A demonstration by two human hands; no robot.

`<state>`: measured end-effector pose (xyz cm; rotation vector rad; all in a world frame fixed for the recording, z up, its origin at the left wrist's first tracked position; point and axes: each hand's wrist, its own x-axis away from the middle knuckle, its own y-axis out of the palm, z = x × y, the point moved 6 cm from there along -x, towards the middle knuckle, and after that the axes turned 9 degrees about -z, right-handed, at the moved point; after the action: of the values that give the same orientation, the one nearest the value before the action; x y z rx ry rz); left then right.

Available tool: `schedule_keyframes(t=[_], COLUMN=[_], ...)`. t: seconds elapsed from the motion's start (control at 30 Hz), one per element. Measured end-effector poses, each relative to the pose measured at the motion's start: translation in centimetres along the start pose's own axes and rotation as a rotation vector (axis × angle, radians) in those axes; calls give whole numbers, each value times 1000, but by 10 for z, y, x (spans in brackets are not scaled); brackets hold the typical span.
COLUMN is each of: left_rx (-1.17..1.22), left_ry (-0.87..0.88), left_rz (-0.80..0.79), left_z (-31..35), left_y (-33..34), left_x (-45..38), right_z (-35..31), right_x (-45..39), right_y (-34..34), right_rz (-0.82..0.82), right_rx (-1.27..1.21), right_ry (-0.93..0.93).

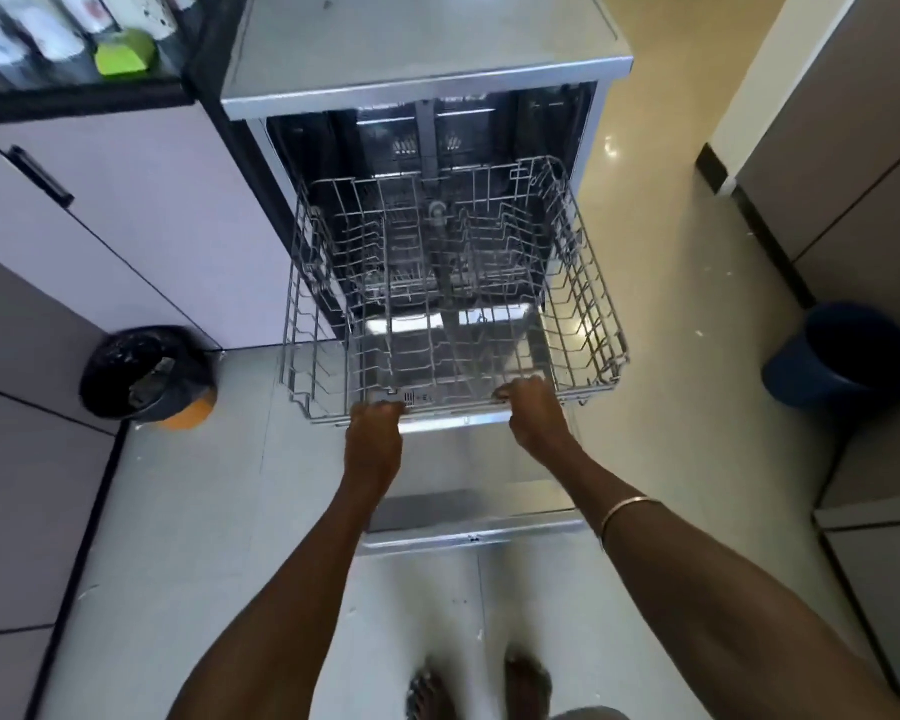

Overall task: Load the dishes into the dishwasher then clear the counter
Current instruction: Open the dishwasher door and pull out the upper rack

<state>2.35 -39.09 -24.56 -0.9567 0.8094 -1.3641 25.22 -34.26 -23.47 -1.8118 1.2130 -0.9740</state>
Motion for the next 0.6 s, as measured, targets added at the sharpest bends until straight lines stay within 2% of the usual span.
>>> schedule_keyframes(t=[0.13,0.3,0.43,0.6], left_rx=[71,53,-51,9], left_ry=[-42,14,35,41], left_rz=[-49,-128,-308,-338], left_z=[3,-3,7,36], left_y=[-4,0,0,-52], left_x=[-8,-4,-6,1], right_z=[6,4,-4,-38], right_x=[-7,0,8,19], right_y=[2,8,-4,-44], right_rz=[-92,-110,-250,-258], right_rx=[-14,-6,9,73], right_ry=[38,56,52,39])
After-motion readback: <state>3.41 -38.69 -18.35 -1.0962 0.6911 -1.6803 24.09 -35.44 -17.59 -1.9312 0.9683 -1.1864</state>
